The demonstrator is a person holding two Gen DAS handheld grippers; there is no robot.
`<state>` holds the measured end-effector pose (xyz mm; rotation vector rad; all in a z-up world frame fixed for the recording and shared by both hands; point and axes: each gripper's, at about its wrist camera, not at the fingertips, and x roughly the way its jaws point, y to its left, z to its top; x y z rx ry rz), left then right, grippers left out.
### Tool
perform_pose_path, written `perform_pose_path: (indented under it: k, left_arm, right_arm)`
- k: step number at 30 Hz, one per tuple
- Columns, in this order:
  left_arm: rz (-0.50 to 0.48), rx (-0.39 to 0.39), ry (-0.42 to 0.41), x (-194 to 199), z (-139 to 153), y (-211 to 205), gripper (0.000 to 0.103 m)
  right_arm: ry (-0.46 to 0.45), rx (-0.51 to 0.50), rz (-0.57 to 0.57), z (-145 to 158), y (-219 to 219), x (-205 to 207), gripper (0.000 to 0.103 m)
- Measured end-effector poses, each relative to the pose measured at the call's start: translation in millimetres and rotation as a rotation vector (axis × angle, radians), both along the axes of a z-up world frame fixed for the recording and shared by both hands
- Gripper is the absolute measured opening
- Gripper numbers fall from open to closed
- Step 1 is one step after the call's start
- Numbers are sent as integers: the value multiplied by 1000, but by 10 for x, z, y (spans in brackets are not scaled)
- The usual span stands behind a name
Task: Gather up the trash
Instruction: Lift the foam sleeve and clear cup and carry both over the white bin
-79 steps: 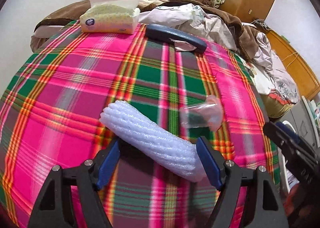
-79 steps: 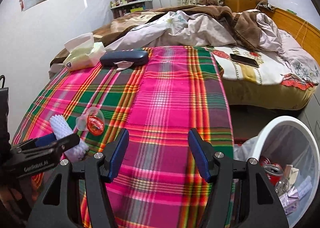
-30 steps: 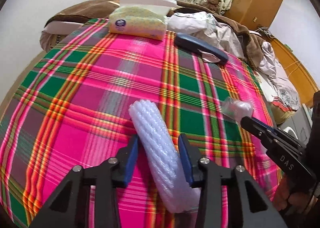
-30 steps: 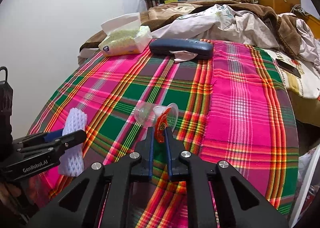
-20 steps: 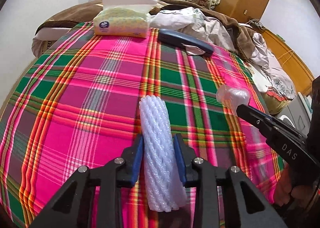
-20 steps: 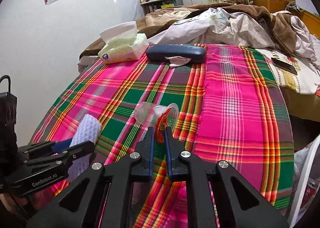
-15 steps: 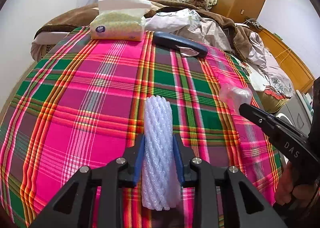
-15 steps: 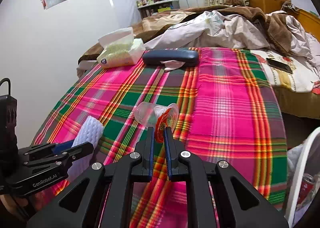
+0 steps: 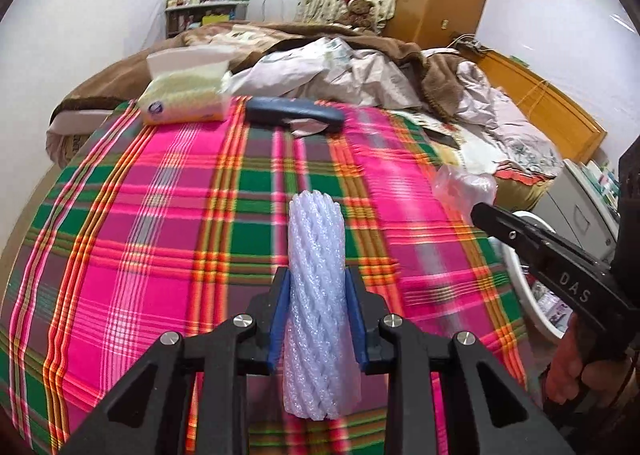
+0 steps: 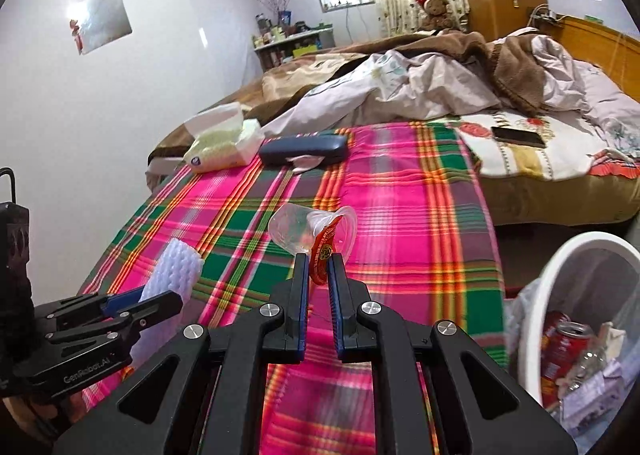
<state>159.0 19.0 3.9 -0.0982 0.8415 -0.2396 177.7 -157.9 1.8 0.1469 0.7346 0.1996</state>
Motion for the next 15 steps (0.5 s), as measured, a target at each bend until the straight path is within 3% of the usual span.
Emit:
perform_pose_path:
  k: [15]
  left_arm:
    - [-181,-11,-84,-197,328,-887,29]
  right_arm:
    - [-74,-6,-165,229,-748,-458,10]
